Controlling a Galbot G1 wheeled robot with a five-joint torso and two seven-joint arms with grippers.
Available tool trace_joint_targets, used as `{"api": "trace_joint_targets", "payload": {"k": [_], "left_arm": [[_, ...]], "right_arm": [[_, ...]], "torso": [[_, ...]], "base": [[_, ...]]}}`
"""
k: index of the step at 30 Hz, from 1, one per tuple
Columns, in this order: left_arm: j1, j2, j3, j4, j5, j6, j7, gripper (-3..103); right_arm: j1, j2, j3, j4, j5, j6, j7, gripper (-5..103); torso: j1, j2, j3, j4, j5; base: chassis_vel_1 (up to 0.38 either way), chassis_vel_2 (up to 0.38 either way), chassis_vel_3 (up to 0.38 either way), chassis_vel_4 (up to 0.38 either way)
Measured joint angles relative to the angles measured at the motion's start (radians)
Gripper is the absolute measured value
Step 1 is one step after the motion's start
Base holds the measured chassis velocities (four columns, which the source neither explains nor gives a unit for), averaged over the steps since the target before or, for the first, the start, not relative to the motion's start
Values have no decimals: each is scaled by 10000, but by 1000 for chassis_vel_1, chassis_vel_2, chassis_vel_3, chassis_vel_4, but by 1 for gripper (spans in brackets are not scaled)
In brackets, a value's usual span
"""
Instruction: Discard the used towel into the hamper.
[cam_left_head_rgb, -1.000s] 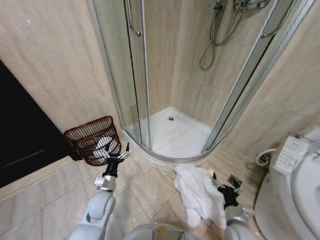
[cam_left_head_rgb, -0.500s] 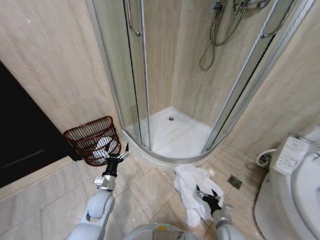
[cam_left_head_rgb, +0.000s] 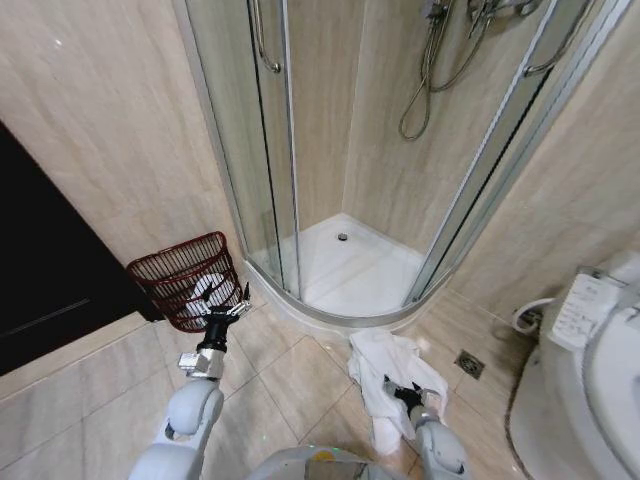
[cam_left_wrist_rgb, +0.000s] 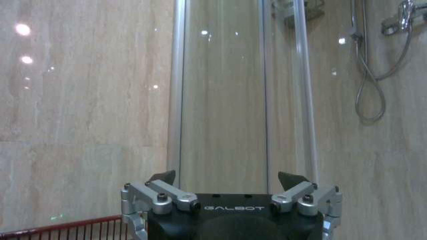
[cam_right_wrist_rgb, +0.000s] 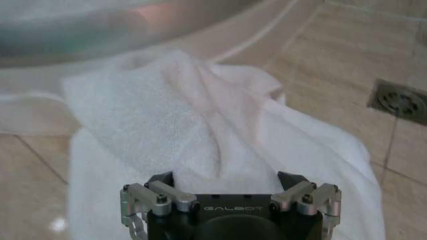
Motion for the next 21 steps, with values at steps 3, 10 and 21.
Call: {"api": "trace_joint_targets", "payload": {"k": [3,10,21], "left_arm": [[-36,29,-9,0,-18,12,12,100],[-77,38,-12,59,26,35,42,100],[-146,2,12,99,134,64,94,100]], "right_arm": [[299,-110,196,-602,1,-28,-270,100],[967,-359,552,-1787,-75,493,-1095,100],[1486,-435,733,-2558,30,752,-1529,100]], "torso": [[0,1,0,-1,-1],[0,2,2,0,-1],[0,3,2,-1,-1]], "base": [[0,0,0,0],[0,0,0,0],[0,0,0,0]]}}
